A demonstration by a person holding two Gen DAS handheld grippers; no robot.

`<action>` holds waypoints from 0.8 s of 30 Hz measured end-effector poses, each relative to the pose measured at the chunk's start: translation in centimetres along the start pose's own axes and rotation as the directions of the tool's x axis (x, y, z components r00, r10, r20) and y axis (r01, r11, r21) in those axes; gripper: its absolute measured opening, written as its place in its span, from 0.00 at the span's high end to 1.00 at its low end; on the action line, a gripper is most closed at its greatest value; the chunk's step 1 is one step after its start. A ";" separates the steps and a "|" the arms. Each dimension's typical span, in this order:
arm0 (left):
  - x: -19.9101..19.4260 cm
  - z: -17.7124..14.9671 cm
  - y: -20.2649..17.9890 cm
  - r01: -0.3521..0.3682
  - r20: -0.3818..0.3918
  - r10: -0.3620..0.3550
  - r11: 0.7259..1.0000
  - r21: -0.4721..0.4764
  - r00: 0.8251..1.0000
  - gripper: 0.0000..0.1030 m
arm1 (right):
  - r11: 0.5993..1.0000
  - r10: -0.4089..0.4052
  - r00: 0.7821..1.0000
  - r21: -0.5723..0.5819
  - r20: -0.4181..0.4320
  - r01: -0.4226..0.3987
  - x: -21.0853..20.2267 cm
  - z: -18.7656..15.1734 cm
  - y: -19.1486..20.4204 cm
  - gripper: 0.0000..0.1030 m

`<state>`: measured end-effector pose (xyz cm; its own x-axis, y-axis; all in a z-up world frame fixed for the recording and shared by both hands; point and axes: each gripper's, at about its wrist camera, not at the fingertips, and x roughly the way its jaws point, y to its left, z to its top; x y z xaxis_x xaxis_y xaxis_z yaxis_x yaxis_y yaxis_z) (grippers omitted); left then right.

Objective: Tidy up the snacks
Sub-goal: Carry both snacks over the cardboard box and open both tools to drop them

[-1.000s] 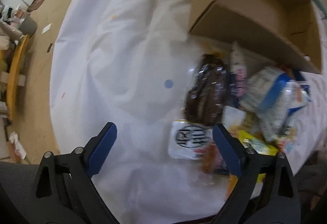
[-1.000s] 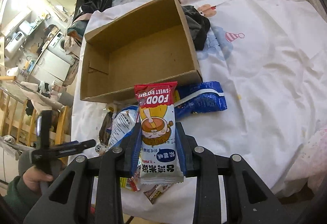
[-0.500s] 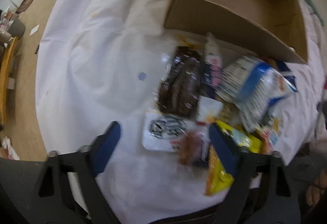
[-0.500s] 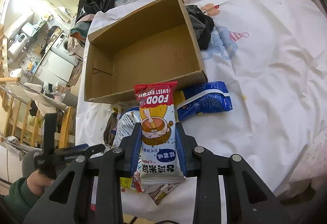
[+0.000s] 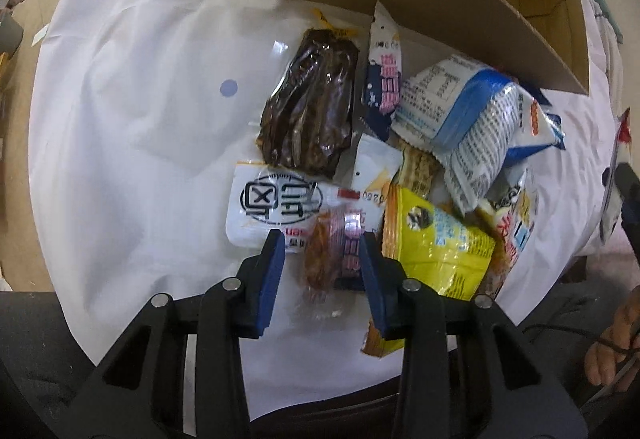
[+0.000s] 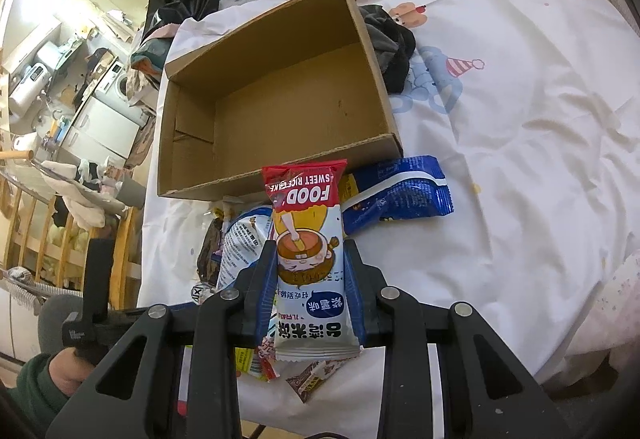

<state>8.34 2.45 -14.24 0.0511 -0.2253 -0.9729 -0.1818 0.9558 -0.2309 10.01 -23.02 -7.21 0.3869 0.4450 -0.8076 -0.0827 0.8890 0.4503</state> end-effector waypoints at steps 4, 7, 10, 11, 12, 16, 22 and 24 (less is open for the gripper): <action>-0.1 -0.6 -0.7 -0.019 0.008 0.019 1.000 0.021 1.000 0.86 | 1.000 0.006 1.000 -0.008 0.002 -0.006 0.1 0.1 0.3 0.68; -0.4 -0.7 -1.8 -0.017 0.022 0.016 0.999 0.035 1.000 0.86 | 0.999 0.028 1.000 -0.020 0.013 -0.028 0.0 0.1 0.7 0.68; -2.3 -0.5 -2.3 -0.021 0.082 0.018 0.999 0.039 0.997 0.86 | 0.999 0.046 0.999 -0.031 0.021 -0.045 0.0 0.2 1.1 0.68; -3.1 -0.4 -2.5 -0.018 0.104 0.014 0.999 0.042 0.994 0.86 | 0.998 0.058 0.998 -0.030 0.027 -0.057 -0.1 0.3 1.2 0.68; -4.0 -0.2 -2.9 -0.018 0.136 0.012 0.999 0.048 0.991 0.86 | 0.997 0.068 0.997 -0.029 0.032 -0.067 -0.1 0.5 1.4 0.68; -8.0 1.6 -3.7 -0.029 0.263 0.010 0.997 0.066 0.965 0.86 | 0.995 0.099 0.994 -0.027 0.052 -0.098 -0.1 1.4 1.8 0.68; -12.2 5.5 -3.7 -0.050 0.379 0.013 0.995 0.088 0.925 0.86 | 0.996 0.085 0.994 -0.038 0.068 -0.083 0.7 4.2 2.3 0.68; -12.5 6.6 -4.2 -0.052 0.399 0.008 0.994 0.100 0.917 0.86 | 0.998 0.057 0.995 -0.042 0.086 -0.053 1.2 5.5 2.1 0.68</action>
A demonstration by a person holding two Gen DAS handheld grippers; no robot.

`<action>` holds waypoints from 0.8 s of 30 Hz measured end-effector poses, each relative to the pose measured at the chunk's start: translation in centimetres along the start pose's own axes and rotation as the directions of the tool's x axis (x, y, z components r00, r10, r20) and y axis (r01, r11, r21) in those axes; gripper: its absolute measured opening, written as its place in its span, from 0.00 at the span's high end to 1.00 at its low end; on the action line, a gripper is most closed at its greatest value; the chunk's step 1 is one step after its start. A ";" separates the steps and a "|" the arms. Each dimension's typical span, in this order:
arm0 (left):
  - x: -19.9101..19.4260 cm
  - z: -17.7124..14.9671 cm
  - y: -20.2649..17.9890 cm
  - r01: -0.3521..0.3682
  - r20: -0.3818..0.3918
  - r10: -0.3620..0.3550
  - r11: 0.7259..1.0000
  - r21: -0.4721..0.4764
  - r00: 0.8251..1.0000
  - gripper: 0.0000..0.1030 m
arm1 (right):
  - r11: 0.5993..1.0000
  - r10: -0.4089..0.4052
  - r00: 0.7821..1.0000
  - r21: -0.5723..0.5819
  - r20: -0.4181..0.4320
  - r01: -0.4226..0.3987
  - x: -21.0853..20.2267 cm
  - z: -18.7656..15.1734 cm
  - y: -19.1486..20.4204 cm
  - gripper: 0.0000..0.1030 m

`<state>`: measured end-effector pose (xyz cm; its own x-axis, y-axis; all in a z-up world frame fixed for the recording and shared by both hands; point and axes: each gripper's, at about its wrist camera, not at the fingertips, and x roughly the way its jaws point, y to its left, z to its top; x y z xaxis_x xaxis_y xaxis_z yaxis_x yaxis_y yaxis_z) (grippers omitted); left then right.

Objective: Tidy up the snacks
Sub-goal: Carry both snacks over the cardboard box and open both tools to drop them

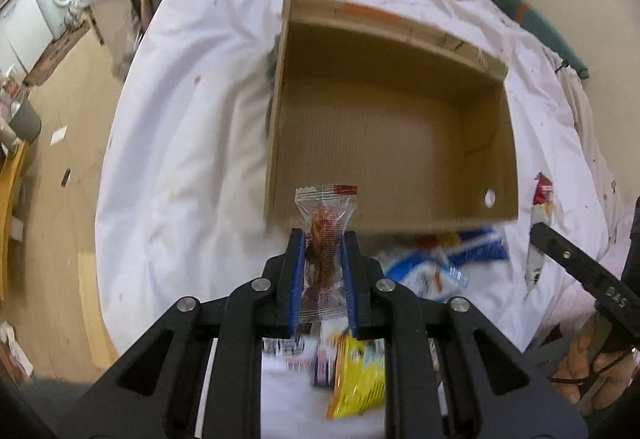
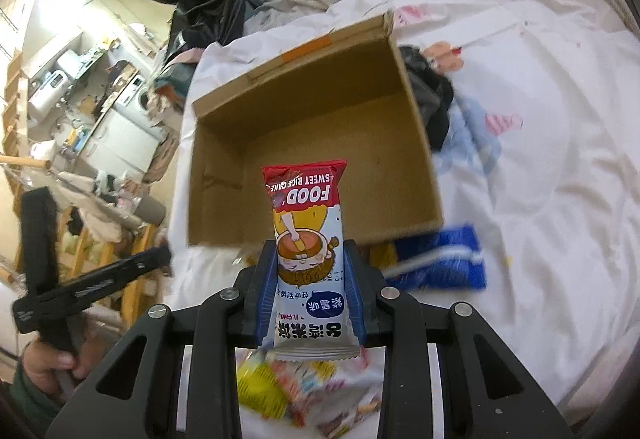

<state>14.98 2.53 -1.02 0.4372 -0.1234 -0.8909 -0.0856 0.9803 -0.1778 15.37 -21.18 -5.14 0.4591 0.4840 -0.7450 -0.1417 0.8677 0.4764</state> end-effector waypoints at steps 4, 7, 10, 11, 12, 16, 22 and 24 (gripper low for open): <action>1.0 2.1 -0.1 0.001 0.034 -0.001 1.000 0.008 0.999 0.86 | 0.999 -0.043 0.999 0.006 0.004 0.043 1.9 2.0 -0.8 0.68; 2.3 3.4 -0.9 -0.002 0.042 0.001 1.000 0.027 0.999 0.85 | 0.999 -0.053 0.999 0.006 0.006 0.053 3.0 3.1 -1.2 0.68; 3.6 4.2 -1.5 -0.013 0.060 0.010 0.999 0.052 0.998 0.85 | 0.997 -0.078 0.997 -0.010 0.009 0.078 4.4 4.2 -1.3 0.68; 3.9 4.3 -1.6 -0.001 0.063 -0.002 0.999 0.050 0.998 0.85 | 0.997 -0.080 0.997 -0.009 0.006 0.080 5.1 4.5 -1.4 0.68; 4.3 4.4 -1.6 0.021 0.071 -0.024 0.999 0.048 0.997 0.85 | 0.997 -0.080 0.997 -0.006 0.002 0.080 5.4 4.6 -1.5 0.68; 5.2 4.3 -1.3 0.054 0.114 -0.059 0.998 0.046 0.992 0.85 | 0.996 -0.094 0.995 -0.003 -0.021 0.094 6.8 4.7 -1.6 0.68; 6.8 4.3 -0.5 0.059 0.070 -0.060 0.998 0.005 0.996 0.85 | 0.995 -0.095 0.995 -0.001 -0.016 0.095 7.2 4.8 -1.5 0.68; 7.1 4.2 -0.4 0.071 0.057 -0.071 0.997 -0.012 0.996 0.85 | 0.996 -0.094 0.995 0.006 -0.017 0.094 7.3 4.7 -1.6 0.68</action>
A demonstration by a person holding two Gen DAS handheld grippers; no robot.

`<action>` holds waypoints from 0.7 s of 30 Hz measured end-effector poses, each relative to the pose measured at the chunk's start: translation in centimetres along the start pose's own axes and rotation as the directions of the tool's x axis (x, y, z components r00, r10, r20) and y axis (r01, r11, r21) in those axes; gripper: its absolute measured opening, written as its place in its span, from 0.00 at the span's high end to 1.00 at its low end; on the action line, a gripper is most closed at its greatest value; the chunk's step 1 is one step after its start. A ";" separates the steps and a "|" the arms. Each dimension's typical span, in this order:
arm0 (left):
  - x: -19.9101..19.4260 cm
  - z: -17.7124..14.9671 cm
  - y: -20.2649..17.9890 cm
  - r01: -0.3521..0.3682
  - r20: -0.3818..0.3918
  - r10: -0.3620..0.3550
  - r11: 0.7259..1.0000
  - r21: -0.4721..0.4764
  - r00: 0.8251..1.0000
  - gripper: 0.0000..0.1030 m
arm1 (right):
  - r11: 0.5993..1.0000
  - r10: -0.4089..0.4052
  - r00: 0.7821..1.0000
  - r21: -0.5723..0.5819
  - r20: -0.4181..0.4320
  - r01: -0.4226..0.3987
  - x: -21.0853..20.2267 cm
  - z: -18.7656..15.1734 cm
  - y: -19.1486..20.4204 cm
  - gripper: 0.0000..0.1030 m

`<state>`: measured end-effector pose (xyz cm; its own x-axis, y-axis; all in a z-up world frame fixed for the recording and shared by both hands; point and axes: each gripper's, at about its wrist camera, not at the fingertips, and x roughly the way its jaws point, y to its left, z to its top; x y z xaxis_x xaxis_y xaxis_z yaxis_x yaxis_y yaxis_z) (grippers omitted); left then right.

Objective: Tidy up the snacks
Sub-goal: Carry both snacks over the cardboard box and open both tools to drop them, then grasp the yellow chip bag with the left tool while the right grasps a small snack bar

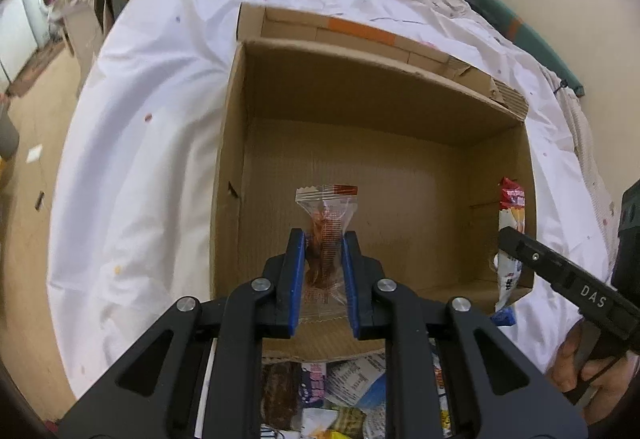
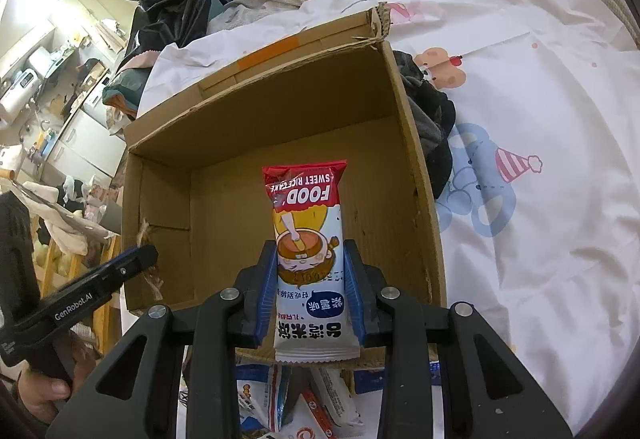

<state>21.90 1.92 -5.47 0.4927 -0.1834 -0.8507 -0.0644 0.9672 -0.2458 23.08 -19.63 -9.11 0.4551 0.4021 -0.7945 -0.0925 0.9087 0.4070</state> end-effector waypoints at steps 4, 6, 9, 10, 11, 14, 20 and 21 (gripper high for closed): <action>-0.1 -0.1 -0.4 -0.003 0.014 0.003 1.000 0.018 1.000 0.84 | 1.000 -0.005 1.000 0.003 0.009 0.005 0.0 0.1 0.0 0.68; -0.1 -0.1 -0.6 0.001 0.015 -0.001 1.000 0.021 1.000 0.84 | 1.000 0.000 1.000 0.015 0.022 -0.001 -0.2 0.2 -0.1 0.65; -0.1 -0.3 -0.8 0.016 -0.001 -0.016 0.999 0.034 1.000 0.72 | 0.999 0.011 0.999 0.045 0.040 -0.012 -0.5 0.3 -0.4 0.43; -0.1 -0.3 -1.0 0.015 -0.010 -0.015 0.999 0.044 1.000 0.55 | 0.998 0.008 0.999 0.055 0.048 -0.010 -0.6 0.3 -0.5 0.22; -0.1 -0.4 -1.1 0.015 -0.013 -0.014 0.999 0.052 1.000 0.44 | 0.998 0.001 0.998 0.063 0.057 -0.004 -0.8 0.4 -0.6 0.12; -0.6 -0.6 -1.4 -0.006 0.006 0.005 0.998 0.063 1.000 0.06 | 0.998 -0.003 0.997 0.062 0.072 -0.001 -1.2 0.5 -0.7 0.11; -0.9 -0.6 -1.3 -0.010 0.022 0.008 0.998 0.060 1.000 0.06 | 0.998 0.005 0.998 0.068 0.068 -0.010 -1.4 0.6 -0.9 0.12; -1.1 -0.6 -1.3 -0.013 0.027 0.011 0.998 0.063 1.000 0.06 | 0.998 0.006 0.998 0.068 0.069 -0.011 -1.5 0.6 -1.0 0.12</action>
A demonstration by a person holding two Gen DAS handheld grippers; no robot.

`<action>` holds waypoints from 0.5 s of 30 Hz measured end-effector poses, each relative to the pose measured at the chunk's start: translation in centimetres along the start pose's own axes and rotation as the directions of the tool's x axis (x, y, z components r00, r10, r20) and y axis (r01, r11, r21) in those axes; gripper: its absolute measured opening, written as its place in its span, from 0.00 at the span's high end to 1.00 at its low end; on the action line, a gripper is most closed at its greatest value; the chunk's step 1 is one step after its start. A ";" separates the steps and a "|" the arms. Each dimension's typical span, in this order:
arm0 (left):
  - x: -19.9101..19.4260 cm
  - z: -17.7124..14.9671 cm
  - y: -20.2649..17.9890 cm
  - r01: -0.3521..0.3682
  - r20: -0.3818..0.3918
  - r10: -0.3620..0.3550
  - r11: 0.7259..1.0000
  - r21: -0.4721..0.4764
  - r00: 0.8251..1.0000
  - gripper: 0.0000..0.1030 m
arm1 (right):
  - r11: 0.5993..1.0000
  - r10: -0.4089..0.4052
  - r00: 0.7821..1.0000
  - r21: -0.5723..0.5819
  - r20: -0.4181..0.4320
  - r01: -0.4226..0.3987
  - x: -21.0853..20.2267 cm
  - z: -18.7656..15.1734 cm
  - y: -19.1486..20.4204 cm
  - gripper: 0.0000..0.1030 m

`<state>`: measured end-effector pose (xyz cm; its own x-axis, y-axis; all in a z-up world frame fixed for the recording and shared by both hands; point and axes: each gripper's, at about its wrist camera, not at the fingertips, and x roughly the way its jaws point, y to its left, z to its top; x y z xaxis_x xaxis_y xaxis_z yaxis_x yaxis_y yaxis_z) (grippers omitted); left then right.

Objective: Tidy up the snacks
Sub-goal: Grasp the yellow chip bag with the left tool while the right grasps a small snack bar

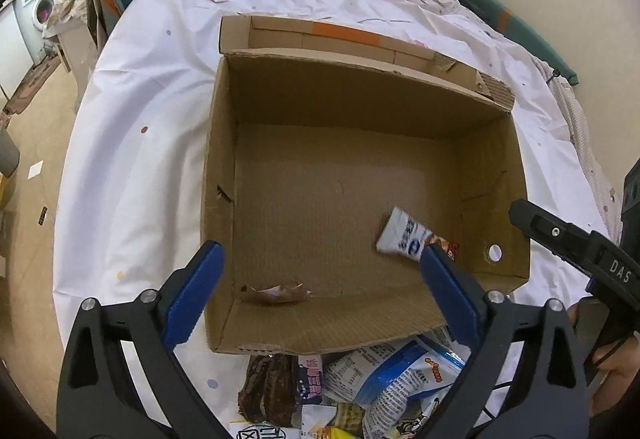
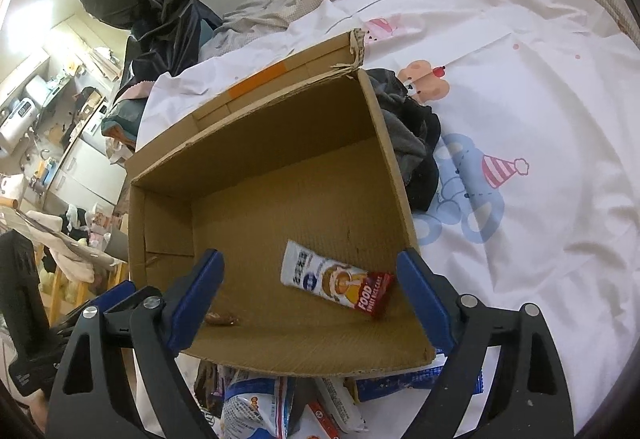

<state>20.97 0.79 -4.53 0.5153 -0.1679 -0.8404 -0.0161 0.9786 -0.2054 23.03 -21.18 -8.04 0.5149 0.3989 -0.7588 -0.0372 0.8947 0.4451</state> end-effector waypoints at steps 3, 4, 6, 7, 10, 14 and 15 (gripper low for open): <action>-0.4 0.0 0.1 -0.011 0.017 0.011 1.000 0.001 1.000 0.06 | 1.000 0.001 1.000 0.001 0.000 -0.001 -0.1 0.0 0.0 0.12; -0.6 -0.1 0.2 -0.012 0.020 0.012 1.000 -0.001 1.000 0.06 | 1.000 0.005 1.000 0.005 0.000 -0.005 -0.2 0.0 0.0 0.12; -0.7 -0.2 0.4 -0.016 0.022 0.016 1.000 -0.004 1.000 0.06 | 1.000 0.015 1.000 0.017 -0.002 -0.015 -0.4 -0.1 -0.1 0.12; -0.8 -0.3 0.4 -0.019 0.021 0.019 1.000 -0.005 1.000 0.06 | 0.999 0.023 1.000 0.024 -0.001 -0.022 -0.6 -0.1 -0.2 0.12; -1.3 -0.8 0.9 -0.019 0.013 0.019 1.000 -0.012 1.000 0.06 | 0.999 0.027 1.000 0.032 -0.003 -0.026 -1.1 -0.4 -0.4 0.12; -2.4 -1.5 1.2 -0.013 0.009 0.013 1.000 -0.010 1.000 0.06 | 0.998 0.047 0.999 0.047 -0.027 -0.045 -2.0 -1.3 -0.5 0.12; -2.7 -1.6 1.2 -0.015 0.014 0.015 1.000 -0.007 1.000 0.06 | 0.998 0.045 0.998 0.048 -0.038 -0.043 -2.2 -1.7 -0.5 0.12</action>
<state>18.17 2.24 -3.29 0.5268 -0.1513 -0.8364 -0.0303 0.9801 -0.1964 20.46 -22.19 -7.37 0.4794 0.4462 -0.7557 -0.0186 0.8661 0.4996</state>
